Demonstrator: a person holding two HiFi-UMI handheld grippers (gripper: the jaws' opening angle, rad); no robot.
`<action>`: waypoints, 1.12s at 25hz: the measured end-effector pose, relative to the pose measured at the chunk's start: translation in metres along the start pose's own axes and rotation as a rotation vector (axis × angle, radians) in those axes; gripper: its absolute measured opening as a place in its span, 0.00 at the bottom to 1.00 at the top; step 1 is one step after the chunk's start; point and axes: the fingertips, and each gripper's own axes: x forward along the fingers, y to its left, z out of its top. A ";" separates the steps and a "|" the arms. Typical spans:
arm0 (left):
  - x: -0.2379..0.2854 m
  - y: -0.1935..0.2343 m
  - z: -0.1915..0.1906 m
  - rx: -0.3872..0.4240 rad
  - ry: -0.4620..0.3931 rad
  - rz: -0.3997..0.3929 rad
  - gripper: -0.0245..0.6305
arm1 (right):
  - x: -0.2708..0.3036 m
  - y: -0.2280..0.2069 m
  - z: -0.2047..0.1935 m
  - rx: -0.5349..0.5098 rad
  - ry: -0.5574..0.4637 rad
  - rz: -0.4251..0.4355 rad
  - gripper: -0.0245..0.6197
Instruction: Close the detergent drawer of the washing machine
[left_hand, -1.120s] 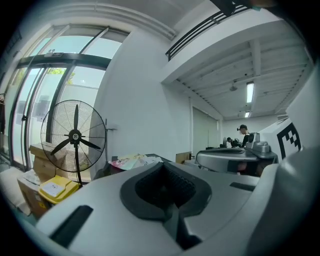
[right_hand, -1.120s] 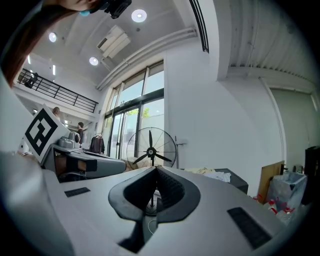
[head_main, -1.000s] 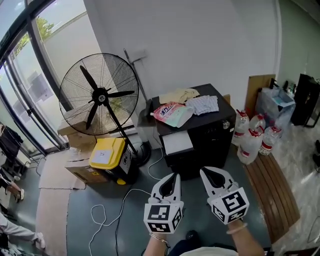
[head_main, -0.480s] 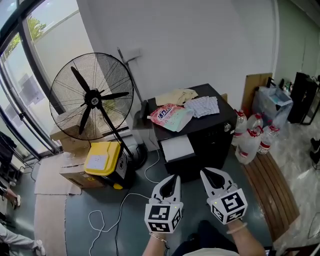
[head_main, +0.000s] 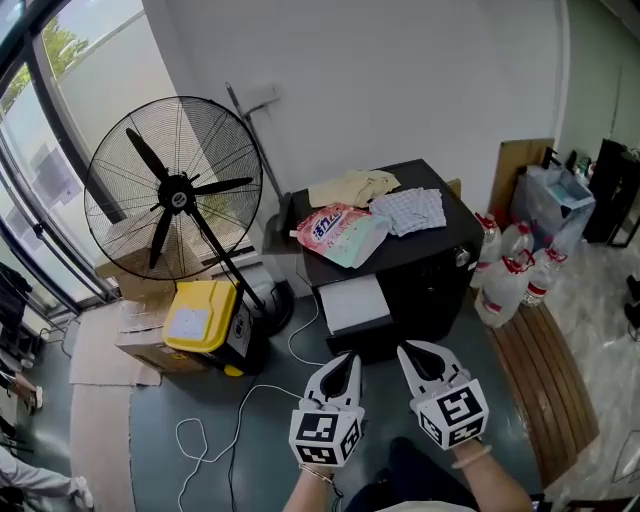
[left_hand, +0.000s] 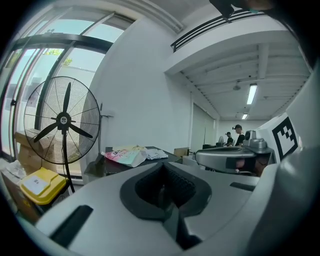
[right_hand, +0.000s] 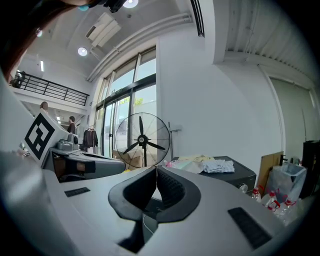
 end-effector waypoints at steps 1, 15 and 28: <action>0.005 0.003 -0.005 -0.002 0.008 0.006 0.06 | 0.005 -0.003 -0.004 0.001 0.008 0.005 0.08; 0.055 0.043 -0.063 -0.032 0.070 0.049 0.06 | 0.070 -0.034 -0.073 0.004 0.141 0.063 0.08; 0.087 0.076 -0.129 -0.091 0.179 0.076 0.09 | 0.105 -0.040 -0.144 0.034 0.278 0.100 0.08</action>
